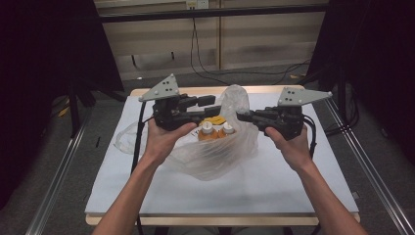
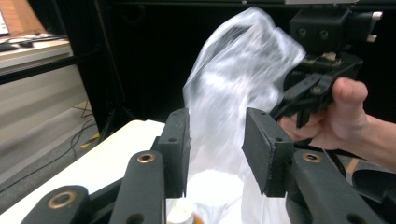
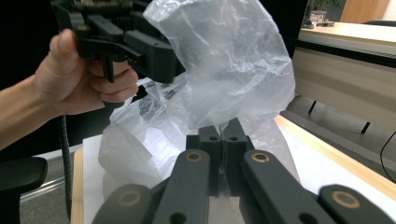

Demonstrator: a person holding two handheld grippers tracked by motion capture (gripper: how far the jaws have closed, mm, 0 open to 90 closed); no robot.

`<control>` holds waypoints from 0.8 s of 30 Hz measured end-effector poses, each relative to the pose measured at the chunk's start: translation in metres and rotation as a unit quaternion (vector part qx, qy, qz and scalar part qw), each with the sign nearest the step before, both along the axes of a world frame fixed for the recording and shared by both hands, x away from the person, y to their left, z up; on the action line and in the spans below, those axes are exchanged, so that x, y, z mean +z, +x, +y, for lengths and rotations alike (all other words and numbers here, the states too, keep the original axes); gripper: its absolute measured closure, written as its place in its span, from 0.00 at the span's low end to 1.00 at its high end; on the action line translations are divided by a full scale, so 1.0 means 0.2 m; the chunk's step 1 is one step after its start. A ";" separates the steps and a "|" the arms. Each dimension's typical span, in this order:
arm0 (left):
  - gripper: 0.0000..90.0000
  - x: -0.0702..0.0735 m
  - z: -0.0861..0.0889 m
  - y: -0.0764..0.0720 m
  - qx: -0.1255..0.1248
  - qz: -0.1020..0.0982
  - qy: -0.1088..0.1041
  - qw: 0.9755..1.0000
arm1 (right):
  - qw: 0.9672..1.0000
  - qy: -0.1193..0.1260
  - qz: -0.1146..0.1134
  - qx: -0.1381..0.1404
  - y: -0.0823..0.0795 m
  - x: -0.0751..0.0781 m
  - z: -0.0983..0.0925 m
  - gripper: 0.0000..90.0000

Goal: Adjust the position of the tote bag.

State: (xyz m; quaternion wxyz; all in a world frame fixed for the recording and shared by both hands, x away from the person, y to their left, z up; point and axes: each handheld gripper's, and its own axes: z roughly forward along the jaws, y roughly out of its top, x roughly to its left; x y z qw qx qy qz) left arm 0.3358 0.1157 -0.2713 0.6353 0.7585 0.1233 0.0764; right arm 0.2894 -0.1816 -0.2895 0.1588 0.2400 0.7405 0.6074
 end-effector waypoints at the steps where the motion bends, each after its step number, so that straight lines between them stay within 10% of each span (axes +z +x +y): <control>1: 0.64 -0.01 0.02 0.00 0.002 0.000 0.000 1.000 | 1.000 0.000 -0.001 -0.001 0.00 0.00 -0.01 1.00; 11: 0.54 -0.14 0.25 -0.08 0.045 0.002 -0.018 0.999 | 1.000 0.016 -0.002 -0.015 -0.01 -0.03 -0.09 1.00; 24: 0.68 -0.23 0.56 -0.14 0.096 -0.009 -0.056 0.994 | 0.998 0.033 -0.003 -0.051 -0.05 -0.07 -0.21 1.00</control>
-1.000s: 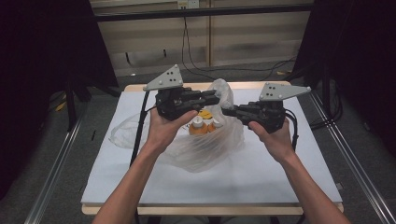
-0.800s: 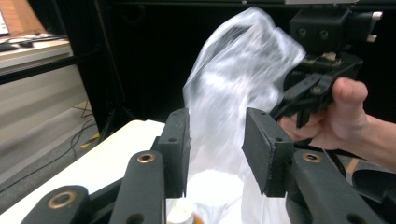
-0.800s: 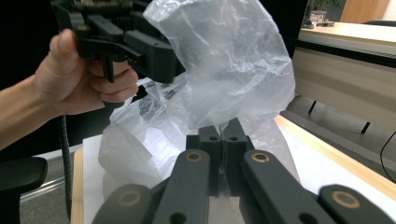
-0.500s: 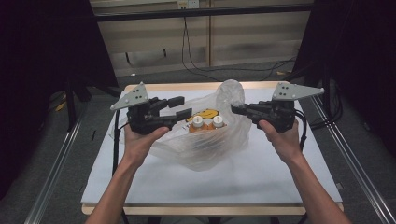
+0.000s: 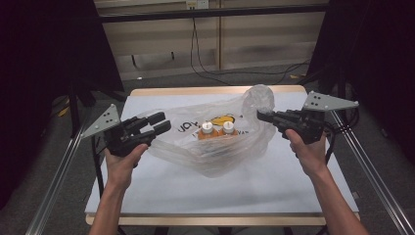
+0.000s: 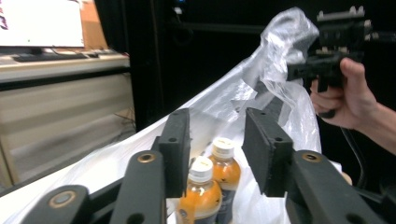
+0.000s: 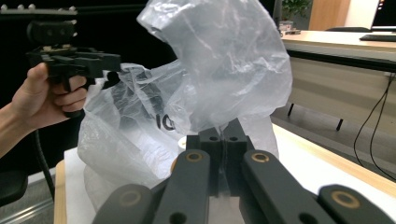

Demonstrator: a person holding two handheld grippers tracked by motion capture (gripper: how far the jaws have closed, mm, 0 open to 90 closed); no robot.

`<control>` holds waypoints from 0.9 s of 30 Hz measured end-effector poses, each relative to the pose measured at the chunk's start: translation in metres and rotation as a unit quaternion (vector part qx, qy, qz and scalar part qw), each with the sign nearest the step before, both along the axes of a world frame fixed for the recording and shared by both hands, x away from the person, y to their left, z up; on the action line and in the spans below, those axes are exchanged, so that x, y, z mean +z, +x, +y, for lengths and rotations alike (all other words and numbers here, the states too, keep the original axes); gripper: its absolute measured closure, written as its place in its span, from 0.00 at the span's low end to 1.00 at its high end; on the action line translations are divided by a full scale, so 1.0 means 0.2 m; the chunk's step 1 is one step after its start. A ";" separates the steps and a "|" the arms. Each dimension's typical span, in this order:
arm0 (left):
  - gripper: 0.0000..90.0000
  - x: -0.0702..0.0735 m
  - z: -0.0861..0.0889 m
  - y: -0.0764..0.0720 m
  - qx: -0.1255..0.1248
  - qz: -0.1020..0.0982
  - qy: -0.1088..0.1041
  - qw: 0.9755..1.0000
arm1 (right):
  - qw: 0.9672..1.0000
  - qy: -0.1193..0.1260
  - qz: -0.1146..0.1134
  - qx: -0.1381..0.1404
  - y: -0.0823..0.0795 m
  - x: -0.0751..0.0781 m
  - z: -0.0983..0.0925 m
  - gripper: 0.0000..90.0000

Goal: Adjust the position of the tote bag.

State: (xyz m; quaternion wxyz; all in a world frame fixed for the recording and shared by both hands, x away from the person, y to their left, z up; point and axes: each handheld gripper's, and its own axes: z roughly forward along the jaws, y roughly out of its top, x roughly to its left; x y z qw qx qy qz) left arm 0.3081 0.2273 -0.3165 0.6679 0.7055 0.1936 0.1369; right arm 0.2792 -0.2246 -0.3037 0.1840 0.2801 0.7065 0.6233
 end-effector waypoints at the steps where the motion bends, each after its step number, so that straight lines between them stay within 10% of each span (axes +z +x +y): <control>1: 0.65 0.01 0.03 -0.01 0.009 0.000 0.007 1.000 | 1.000 0.003 0.000 -0.003 0.00 0.00 -0.01 1.00; 15: 0.43 -0.02 0.34 0.02 0.075 0.018 -0.020 0.997 | 1.000 0.004 0.001 -0.024 0.02 -0.04 -0.04 1.00; 27: 0.30 -0.07 0.37 0.04 0.056 0.032 -0.005 0.998 | 0.999 0.014 0.008 -0.043 0.02 -0.07 -0.13 1.00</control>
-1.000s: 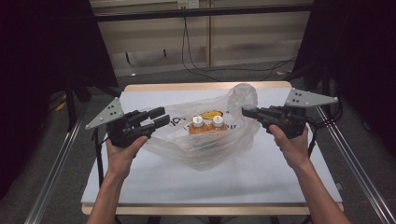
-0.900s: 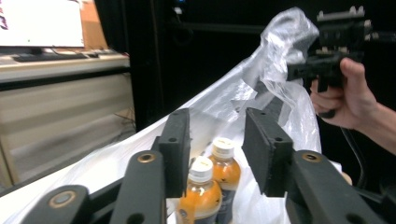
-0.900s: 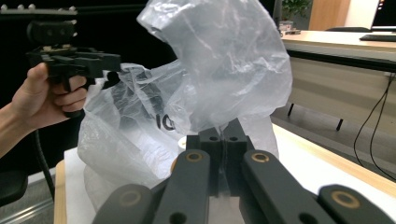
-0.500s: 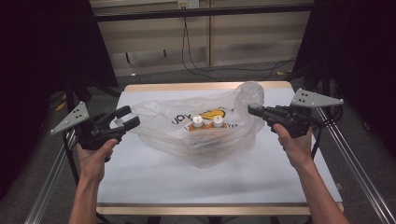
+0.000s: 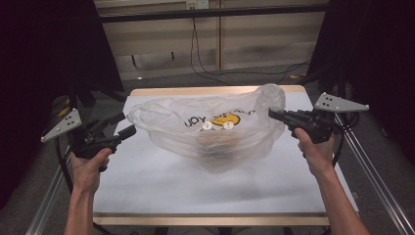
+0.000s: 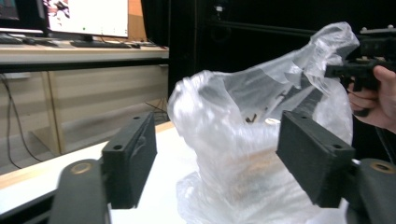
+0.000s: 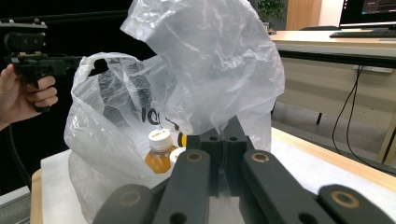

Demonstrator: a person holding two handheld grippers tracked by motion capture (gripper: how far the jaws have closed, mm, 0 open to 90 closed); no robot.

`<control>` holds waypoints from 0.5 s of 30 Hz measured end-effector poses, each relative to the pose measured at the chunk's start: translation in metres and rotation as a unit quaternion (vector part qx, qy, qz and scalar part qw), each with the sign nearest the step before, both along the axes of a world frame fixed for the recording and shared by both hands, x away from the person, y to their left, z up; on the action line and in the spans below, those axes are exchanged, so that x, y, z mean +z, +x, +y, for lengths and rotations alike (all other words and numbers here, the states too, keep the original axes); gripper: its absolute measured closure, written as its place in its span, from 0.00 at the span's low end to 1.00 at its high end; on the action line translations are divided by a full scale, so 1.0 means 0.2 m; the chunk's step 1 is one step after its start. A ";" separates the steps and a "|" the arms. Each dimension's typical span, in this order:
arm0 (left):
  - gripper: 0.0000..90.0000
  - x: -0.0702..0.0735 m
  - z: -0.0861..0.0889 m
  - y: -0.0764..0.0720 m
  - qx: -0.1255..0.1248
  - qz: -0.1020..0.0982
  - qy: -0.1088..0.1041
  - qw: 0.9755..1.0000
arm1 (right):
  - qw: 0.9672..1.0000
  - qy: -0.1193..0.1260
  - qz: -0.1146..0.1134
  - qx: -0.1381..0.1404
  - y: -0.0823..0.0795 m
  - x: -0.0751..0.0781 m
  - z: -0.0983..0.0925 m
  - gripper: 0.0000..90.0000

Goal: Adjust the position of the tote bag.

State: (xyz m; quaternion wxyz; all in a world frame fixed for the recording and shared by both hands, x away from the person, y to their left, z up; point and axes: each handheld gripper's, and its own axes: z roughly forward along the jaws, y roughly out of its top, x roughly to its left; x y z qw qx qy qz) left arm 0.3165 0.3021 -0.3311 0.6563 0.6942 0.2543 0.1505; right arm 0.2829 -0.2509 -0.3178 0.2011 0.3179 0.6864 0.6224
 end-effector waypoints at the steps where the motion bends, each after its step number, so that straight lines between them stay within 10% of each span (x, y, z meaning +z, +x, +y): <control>1: 0.30 -0.01 -0.01 0.01 0.001 0.002 0.007 1.000 | 1.000 -0.001 0.000 -0.002 0.00 0.00 0.00 1.00; 15: 0.39 -0.19 -0.22 0.12 -0.051 0.059 0.051 0.996 | 1.000 -0.002 -0.005 0.007 0.00 0.01 0.02 1.00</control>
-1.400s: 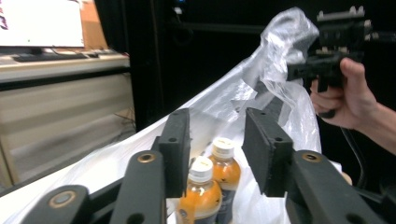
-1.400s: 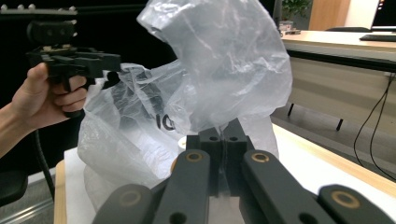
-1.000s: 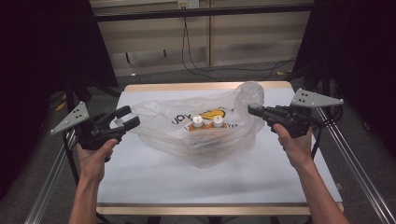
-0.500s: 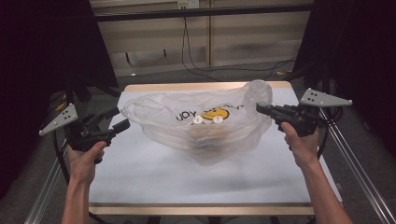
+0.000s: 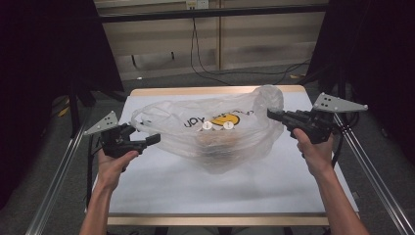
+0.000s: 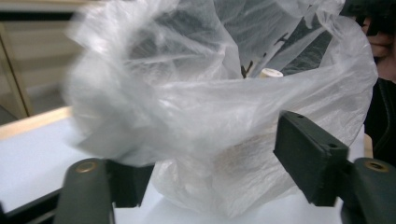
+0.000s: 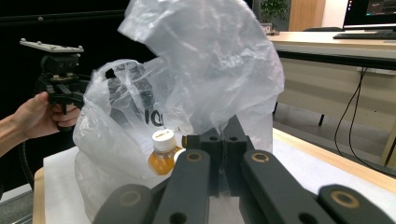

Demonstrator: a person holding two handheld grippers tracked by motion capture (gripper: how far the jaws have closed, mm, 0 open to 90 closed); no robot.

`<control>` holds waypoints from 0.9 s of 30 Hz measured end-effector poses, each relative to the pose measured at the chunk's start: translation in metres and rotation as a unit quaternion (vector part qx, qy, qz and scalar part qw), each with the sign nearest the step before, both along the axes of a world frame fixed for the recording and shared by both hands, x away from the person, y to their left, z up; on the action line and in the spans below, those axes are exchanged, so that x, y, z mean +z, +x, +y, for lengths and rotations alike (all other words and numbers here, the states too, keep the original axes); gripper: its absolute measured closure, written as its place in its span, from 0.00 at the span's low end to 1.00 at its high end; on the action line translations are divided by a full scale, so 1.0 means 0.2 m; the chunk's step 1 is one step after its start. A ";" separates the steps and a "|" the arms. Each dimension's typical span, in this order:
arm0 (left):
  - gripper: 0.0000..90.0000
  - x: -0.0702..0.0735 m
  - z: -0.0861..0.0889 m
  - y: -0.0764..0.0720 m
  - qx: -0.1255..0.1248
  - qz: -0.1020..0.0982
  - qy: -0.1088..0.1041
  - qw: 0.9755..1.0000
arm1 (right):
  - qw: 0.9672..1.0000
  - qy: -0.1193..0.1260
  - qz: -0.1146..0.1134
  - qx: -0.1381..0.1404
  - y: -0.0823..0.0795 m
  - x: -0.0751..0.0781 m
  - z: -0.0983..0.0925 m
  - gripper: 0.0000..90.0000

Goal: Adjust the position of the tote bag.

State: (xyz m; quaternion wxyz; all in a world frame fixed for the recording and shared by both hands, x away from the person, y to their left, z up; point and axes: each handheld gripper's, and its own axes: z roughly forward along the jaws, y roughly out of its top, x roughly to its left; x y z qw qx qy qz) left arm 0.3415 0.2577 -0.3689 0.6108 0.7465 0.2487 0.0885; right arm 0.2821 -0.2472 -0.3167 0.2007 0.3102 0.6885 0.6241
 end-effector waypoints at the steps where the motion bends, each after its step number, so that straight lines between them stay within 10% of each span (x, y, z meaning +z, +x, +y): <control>1: 0.47 0.00 0.00 0.00 -0.004 -0.001 -0.004 1.000 | 1.000 -0.001 0.001 0.001 0.00 0.00 0.00 1.00; 7: 0.96 0.09 -0.04 -0.02 -0.025 -0.032 -0.019 0.999 | 1.000 -0.006 -0.001 0.001 -0.01 0.01 -0.01 1.00; 19: 1.00 0.33 -0.08 -0.06 -0.022 -0.083 -0.018 0.996 | 1.000 -0.009 -0.013 -0.025 -0.04 0.09 -0.11 1.00; 27: 1.00 0.34 -0.10 -0.06 -0.024 -0.082 -0.011 0.996 | 0.999 -0.017 -0.014 -0.039 -0.04 0.13 -0.14 1.00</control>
